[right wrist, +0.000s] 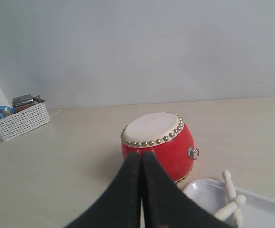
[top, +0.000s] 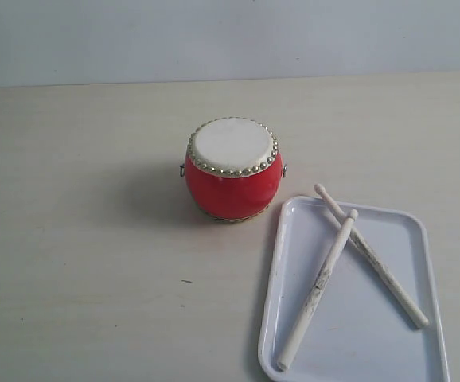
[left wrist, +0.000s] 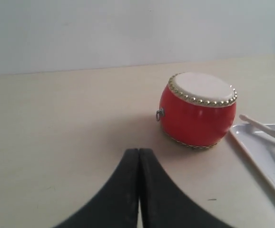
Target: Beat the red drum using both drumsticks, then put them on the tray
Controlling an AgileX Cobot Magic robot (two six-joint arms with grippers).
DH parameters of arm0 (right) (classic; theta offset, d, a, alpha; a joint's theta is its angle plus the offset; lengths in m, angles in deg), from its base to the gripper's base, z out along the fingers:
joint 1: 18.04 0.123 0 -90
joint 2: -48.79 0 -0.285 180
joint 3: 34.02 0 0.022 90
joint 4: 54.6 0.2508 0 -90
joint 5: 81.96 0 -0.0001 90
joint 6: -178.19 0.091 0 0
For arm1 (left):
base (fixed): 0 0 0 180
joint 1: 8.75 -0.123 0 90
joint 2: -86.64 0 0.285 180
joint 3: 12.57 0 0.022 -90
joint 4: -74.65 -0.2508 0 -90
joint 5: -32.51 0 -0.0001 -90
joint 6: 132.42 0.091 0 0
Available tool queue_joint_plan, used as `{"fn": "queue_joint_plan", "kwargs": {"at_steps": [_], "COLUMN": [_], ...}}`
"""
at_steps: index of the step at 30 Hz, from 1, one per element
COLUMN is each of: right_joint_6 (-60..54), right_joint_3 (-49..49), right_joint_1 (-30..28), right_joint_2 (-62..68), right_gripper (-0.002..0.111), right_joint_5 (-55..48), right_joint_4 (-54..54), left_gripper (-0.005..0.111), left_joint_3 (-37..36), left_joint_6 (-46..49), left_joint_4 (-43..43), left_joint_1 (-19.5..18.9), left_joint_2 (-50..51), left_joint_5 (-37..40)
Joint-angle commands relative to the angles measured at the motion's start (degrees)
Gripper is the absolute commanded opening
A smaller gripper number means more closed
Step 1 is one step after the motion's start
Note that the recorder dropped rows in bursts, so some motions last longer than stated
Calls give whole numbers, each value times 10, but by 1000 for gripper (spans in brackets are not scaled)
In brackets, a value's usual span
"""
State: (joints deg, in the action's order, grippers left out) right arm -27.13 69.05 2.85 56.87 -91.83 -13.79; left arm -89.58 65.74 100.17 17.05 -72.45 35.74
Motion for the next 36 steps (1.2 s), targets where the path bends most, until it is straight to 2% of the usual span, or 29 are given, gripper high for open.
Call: {"fn": "queue_joint_plan", "kwargs": {"at_steps": [1, 4, 8, 27, 28, 32, 36], "right_joint_6": [-1, -1, -1, -1, -1, -1, -1], "right_joint_3": [-3, -3, -3, -3, -3, -3, -3], "right_joint_1": [0, 0, 0, 0, 0, 0, 0], "right_joint_2": [-3, -3, -3, -3, -3, -3, -3], "right_gripper": [0, 0, 0, 0, 0, 0, 0], "right_joint_5": [-3, -3, -4, -3, -3, -3, -3], "right_joint_4": [-5, -5, -5, -5, -5, -5, -5], "left_gripper": [0, 0, 0, 0, 0, 0, 0], "left_joint_3": [-2, -2, -2, -2, -2, -2, -2], "left_joint_6": [-2, 3, 3, -11, -25, -188, -200], "left_joint_4": [-2, -16, -23, -44, -63, -195, -204], "left_joint_1": [-2, -2, -13, -13, -13, -13, -13], "left_joint_2": [-86, -131, -131, -131, -131, -131, -131], "left_joint_5": [37, 63, 78, 103, 103, 103, 104]}}
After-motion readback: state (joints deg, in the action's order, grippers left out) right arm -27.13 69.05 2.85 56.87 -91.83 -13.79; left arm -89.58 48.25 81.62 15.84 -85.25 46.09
